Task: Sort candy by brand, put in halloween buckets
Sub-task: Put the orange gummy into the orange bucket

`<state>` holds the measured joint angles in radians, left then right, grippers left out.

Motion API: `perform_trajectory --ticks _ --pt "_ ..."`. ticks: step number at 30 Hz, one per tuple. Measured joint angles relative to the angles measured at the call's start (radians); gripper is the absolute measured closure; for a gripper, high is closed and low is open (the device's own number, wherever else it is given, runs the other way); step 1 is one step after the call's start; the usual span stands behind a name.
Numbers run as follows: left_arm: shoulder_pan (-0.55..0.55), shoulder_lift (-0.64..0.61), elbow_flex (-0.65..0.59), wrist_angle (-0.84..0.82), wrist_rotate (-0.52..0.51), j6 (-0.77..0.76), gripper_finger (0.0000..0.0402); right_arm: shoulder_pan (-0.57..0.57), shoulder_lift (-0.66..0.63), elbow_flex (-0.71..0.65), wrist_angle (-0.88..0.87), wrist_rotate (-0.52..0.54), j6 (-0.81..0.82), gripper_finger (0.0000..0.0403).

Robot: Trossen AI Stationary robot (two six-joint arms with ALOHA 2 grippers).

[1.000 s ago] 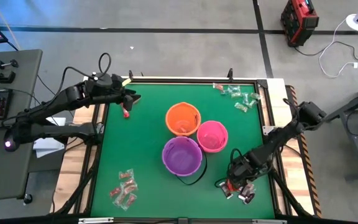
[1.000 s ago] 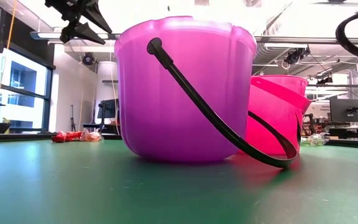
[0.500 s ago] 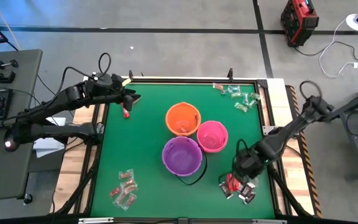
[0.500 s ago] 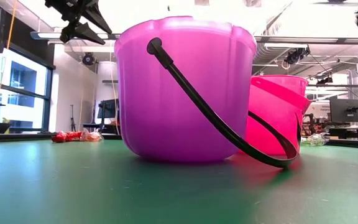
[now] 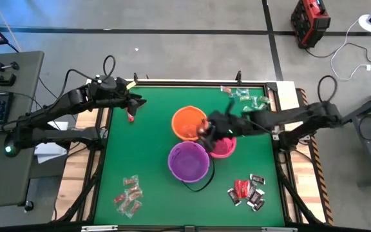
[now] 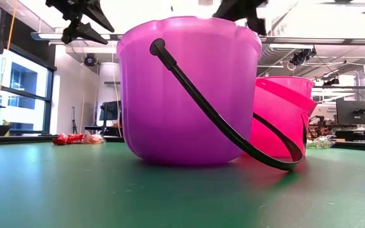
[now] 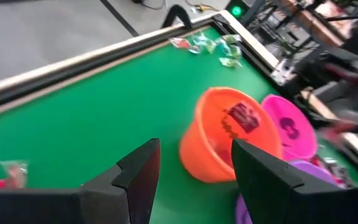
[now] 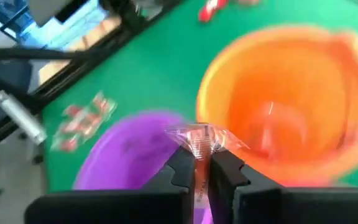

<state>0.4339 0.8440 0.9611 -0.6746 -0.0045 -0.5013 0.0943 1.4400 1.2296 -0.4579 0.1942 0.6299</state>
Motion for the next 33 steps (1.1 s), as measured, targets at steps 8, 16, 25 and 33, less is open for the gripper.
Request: perform_trajectory --ticks 8,16,25,33 --pt "-0.058 0.000 0.000 0.037 0.027 -0.074 0.0214 -0.155 0.153 0.013 0.058 -0.129 -0.064 0.0308" --pt "-0.125 0.000 0.000 0.061 0.016 -0.100 0.0214 -0.215 0.158 0.013 0.059 -0.184 -0.172 0.0164" --pt "-0.019 0.139 0.061 0.014 -0.120 -0.062 0.0226 -0.277 -0.008 0.015 0.059 -0.192 -0.188 0.0124" --pt "0.295 0.581 0.189 -0.245 -0.092 0.192 0.0249 -0.300 -0.060 0.015 0.052 -0.165 -0.139 0.0123"
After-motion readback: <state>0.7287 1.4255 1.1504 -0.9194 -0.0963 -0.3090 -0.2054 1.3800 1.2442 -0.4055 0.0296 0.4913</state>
